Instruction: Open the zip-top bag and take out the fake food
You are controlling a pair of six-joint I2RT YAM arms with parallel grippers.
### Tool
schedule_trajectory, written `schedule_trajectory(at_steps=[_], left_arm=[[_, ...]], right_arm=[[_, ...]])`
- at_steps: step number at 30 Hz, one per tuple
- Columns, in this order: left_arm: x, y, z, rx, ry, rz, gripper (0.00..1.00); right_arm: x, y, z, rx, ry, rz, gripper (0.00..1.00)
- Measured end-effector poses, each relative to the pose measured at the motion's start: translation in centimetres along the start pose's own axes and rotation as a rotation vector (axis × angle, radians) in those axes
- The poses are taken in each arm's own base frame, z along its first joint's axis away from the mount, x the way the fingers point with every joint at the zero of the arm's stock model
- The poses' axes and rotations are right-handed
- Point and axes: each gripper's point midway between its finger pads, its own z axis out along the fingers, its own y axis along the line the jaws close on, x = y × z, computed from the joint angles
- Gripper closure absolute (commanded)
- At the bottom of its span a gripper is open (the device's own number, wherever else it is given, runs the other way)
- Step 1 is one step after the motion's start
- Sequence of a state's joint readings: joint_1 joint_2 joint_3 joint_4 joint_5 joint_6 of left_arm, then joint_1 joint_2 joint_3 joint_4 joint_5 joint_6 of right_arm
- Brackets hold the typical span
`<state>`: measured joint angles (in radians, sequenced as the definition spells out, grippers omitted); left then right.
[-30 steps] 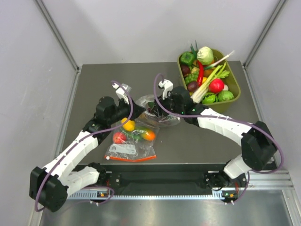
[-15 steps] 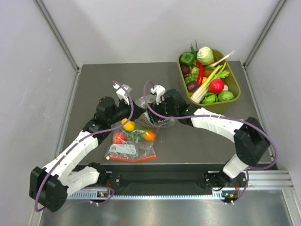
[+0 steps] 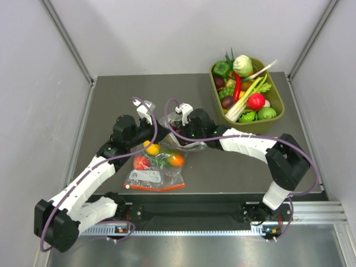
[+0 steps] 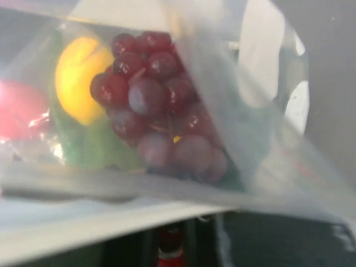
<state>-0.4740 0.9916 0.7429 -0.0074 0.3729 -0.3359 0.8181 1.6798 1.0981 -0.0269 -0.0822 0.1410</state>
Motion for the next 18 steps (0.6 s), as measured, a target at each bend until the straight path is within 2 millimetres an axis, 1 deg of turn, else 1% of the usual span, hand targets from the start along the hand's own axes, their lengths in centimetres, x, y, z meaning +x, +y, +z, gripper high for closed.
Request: schedule_trajectory(at_steps=[1, 4, 7, 10, 12, 15, 18], left_arm=[[0.0, 0.1, 0.0, -0.004, -0.001, 0.001, 1.00], [-0.1, 0.4, 0.0, -0.022, -0.008, 0.004, 1.00], [-0.2, 0.8, 0.1, -0.047, -0.015, 0.004, 1.00], [-0.2, 1.5, 0.2, -0.082, -0.019, -0.004, 1.00], [-0.1, 2.1, 0.4, -0.110, -0.018, -0.010, 1.00], [0.1, 2.8, 0.7, -0.141, -0.014, -0.017, 1.00], [0.5, 3.4, 0.9, -0.165, -0.004, -0.029, 1.00]], right_arm=[[-0.2, 0.0, -0.1, 0.003, -0.011, 0.001, 1.00], [-0.3, -0.1, -0.9, 0.012, -0.037, 0.009, 1.00], [-0.9, 0.0, -2.6, 0.013, -0.082, 0.015, 1.00], [-2.6, 0.5, -4.8, 0.000, -0.149, 0.019, 1.00], [-4.3, 1.0, -6.1, -0.020, -0.213, 0.020, 1.00], [-6.3, 1.8, -7.7, -0.053, -0.287, 0.017, 1.00], [-7.0, 2.4, -8.6, -0.082, -0.319, 0.013, 1.00]])
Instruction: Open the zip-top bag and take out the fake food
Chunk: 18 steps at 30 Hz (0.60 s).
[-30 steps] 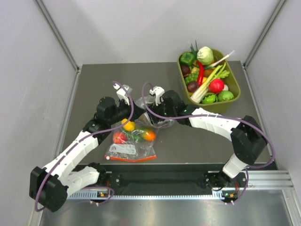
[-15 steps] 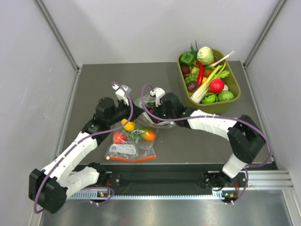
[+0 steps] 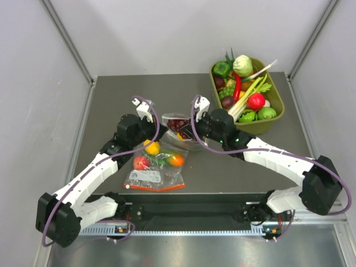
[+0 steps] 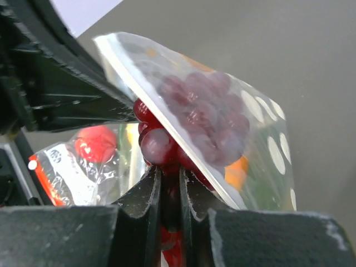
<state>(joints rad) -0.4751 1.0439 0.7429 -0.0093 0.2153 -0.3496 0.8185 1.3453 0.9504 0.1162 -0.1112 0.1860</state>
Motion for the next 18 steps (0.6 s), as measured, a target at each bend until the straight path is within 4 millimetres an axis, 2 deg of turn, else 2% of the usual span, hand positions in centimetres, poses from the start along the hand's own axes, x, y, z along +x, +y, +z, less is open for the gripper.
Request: schedule_trajectory(at_steps=[8, 18], left_arm=[[0.4, 0.6, 0.3, -0.032, 0.011, -0.025, 1.00], [1.3, 1.1, 0.9, -0.046, 0.042, -0.034, 1.00]], right_arm=[[0.6, 1.3, -1.3, -0.075, -0.001, -0.003, 1.00], [-0.9, 4.8, -3.7, -0.256, -0.039, -0.021, 1.00]])
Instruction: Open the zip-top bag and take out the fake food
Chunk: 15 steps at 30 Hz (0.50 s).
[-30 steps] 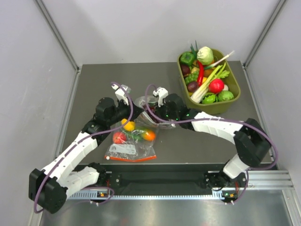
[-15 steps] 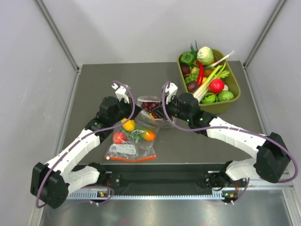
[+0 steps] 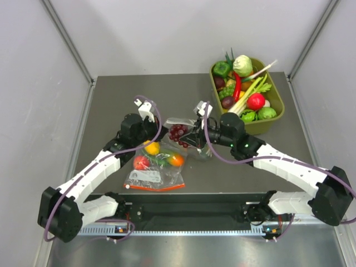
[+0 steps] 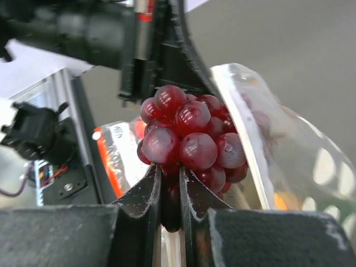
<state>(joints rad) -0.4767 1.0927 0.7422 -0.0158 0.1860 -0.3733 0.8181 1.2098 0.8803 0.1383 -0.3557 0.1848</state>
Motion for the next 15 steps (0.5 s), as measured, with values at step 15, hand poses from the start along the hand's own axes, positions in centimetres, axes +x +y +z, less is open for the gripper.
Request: schedule_trajectory(at_steps=[15], left_arm=[[1.9, 1.0, 1.4, -0.021, 0.060, -0.031, 1.00]], right_arm=[[-3.7, 4.4, -2.4, -0.215, -0.169, 0.017, 1.00]])
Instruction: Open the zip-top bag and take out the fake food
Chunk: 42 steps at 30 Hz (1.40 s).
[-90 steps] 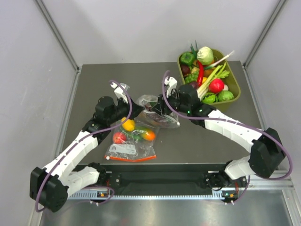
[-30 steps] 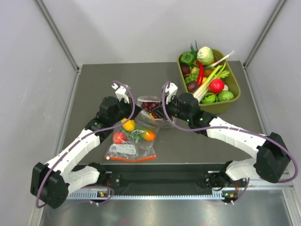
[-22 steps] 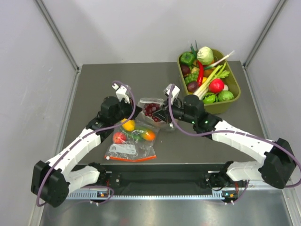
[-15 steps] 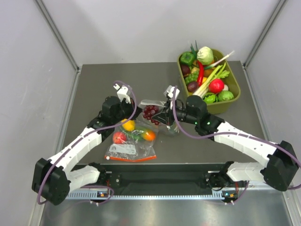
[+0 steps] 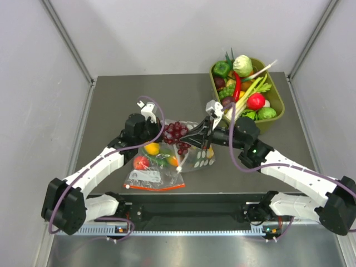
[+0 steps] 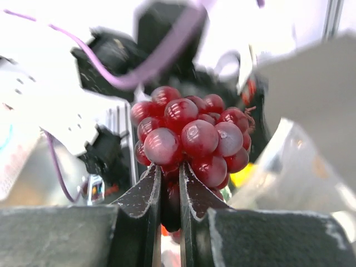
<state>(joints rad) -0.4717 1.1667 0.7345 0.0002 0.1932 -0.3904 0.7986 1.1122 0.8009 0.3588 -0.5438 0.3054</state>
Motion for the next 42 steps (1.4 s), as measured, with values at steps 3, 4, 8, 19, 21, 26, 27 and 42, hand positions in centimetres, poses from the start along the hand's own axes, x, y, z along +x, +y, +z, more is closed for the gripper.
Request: schedule_trajectory(at_steps=[3, 4, 8, 19, 21, 26, 27, 42], left_arm=[[0.9, 0.6, 0.3, -0.015, 0.025, -0.008, 1.00], [1.0, 0.7, 0.4, -0.017, 0.029, -0.009, 1.00], [1.1, 0.8, 0.4, -0.018, 0.030, -0.010, 1.00], [1.1, 0.8, 0.3, -0.022, 0.027, -0.007, 1.00], [1.0, 0.8, 0.3, -0.020, 0.025, -0.004, 1.00], [0.9, 0.8, 0.1, -0.019, 0.020, 0.009, 1.00], [0.9, 0.8, 0.0, -0.019, 0.020, 0.013, 1.00], [0.6, 0.7, -0.7, -0.022, 0.015, 0.033, 1.00]], right_arm=[[-2.2, 0.8, -0.5, -0.023, -0.085, -0.024, 1.00], [-2.7, 1.0, -0.7, -0.028, -0.110, -0.030, 1.00], [-3.9, 0.8, -1.3, -0.014, -0.186, -0.040, 1.00], [-7.6, -5.5, -6.4, 0.239, -0.280, -0.101, 1.00], [-8.7, -7.5, -7.8, 0.316, -0.286, -0.122, 1.00], [-10.5, -12.6, -10.8, 0.480, -0.275, -0.151, 1.00], [-10.7, -13.8, -11.4, 0.513, -0.271, -0.150, 1.00], [-8.9, -30.2, -13.2, 0.743, -0.114, -0.059, 1.00]])
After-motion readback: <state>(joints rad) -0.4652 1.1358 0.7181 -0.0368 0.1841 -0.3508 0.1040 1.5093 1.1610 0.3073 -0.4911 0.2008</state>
